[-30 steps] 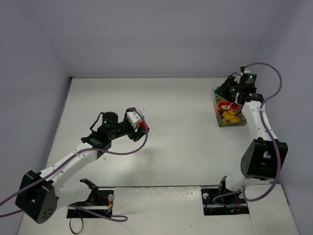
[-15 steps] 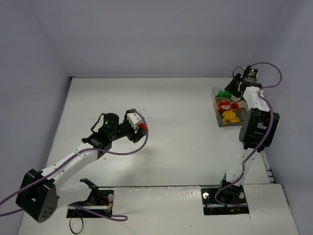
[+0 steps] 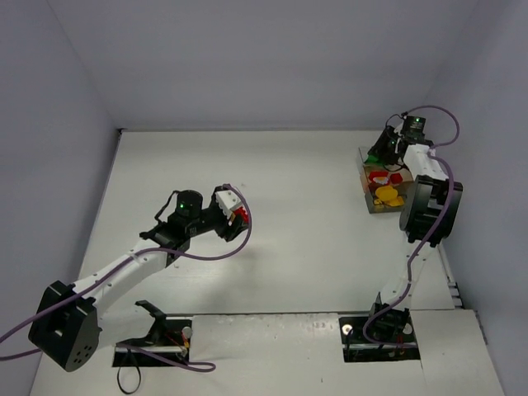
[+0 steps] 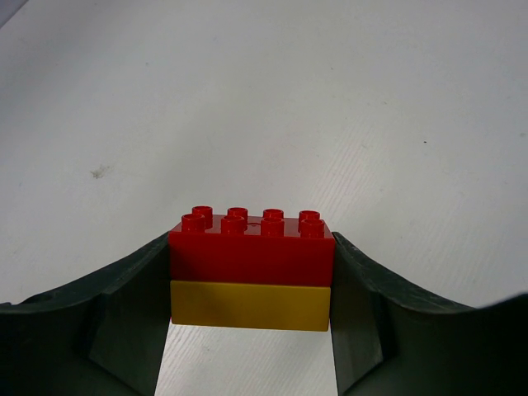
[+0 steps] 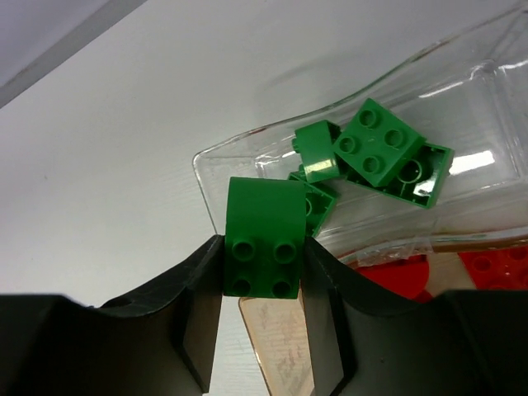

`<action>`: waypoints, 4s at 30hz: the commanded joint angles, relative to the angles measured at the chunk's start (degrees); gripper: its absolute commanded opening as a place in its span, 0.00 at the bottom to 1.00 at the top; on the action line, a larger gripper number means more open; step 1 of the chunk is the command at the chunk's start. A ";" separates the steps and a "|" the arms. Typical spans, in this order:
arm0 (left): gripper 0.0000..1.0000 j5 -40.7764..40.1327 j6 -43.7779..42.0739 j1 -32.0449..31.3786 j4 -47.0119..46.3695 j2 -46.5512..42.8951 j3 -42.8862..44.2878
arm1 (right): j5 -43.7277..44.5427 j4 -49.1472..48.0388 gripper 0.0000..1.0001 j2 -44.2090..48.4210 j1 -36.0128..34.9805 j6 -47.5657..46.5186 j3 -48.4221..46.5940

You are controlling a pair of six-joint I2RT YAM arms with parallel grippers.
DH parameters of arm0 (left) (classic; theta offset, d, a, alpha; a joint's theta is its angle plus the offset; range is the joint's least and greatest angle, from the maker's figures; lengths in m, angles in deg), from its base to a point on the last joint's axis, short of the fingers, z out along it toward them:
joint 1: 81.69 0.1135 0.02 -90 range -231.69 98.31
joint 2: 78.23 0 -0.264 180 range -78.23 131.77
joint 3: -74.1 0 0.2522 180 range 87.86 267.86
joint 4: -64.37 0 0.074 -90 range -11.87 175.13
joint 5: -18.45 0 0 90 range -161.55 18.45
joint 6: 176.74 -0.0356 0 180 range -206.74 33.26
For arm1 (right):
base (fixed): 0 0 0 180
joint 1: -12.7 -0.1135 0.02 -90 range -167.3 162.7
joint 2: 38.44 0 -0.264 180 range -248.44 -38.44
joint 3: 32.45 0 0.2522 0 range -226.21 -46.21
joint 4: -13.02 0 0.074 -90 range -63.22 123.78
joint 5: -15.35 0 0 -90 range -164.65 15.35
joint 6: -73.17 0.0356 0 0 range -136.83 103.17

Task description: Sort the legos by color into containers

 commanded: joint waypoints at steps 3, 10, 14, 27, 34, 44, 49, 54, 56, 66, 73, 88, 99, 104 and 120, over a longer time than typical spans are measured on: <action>0.00 1.81 -0.59 -0.09 -3.51 -0.50 2.92 | -2.69 -2.56 0.44 0.99 -0.91 -1.39 -3.17; 0.00 2.42 -0.51 -0.17 -3.51 -0.76 2.83 | -2.51 -2.56 0.55 2.56 -0.99 -1.83 -2.29; 0.00 3.04 -0.77 -0.09 -5.34 -1.91 1.78 | -2.51 -2.65 0.55 8.52 -2.39 -2.70 -0.18; 0.00 6.73 -7.09 -0.17 -3.25 -4.55 5.02 | -21.15 -3.00 0.60 31.56 -28.46 3.62 16.86; 0.00 6.02 -9.56 -0.44 -1.66 -4.28 7.22 | -20.71 -8.96 0.64 37.81 -43.34 8.80 24.33; 0.00 6.90 -10.00 -0.52 -0.43 -5.16 8.54 | -19.12 -12.67 0.62 38.78 -50.65 10.65 28.03; 0.00 7.26 -9.91 -0.61 0.18 -5.60 8.72 | -19.04 -13.73 0.60 39.04 -51.36 11.18 28.38; 0.00 7.52 -9.30 -0.70 -0.17 -6.13 8.72 | -18.51 -13.99 0.55 38.87 -51.53 11.18 29.26; 0.00 7.78 -9.12 -0.70 -0.17 -6.48 8.63 | -18.42 -14.16 0.54 38.78 -51.53 11.27 29.62; 0.00 7.96 -8.94 -1.05 -0.26 -7.97 8.10 | -17.80 -14.87 0.43 38.60 -51.53 10.83 30.23; 0.07 8.49 -8.24 -1.05 -0.96 -7.71 7.58 | -20.53 -16.10 0.00 38.87 -51.53 11.18 30.85; 0.52 5.76 -13.69 -0.96 3.96 -7.71 6.26 | -20.79 -15.92 0.00 40.27 -50.21 10.57 30.67; 0.79 4.18 -13.87 -0.96 4.93 -7.27 6.70 | -20.88 -15.92 0.00 39.92 -50.13 10.30 31.11; 0.81 3.48 -13.86 -1.05 4.93 -7.01 7.05 | -21.06 -15.92 0.00 40.01 -50.13 10.21 30.94; 0.77 3.30 -11.06 -0.96 0.10 -2.44 8.46 | -22.29 -15.92 0.00 40.63 -50.21 10.65 31.28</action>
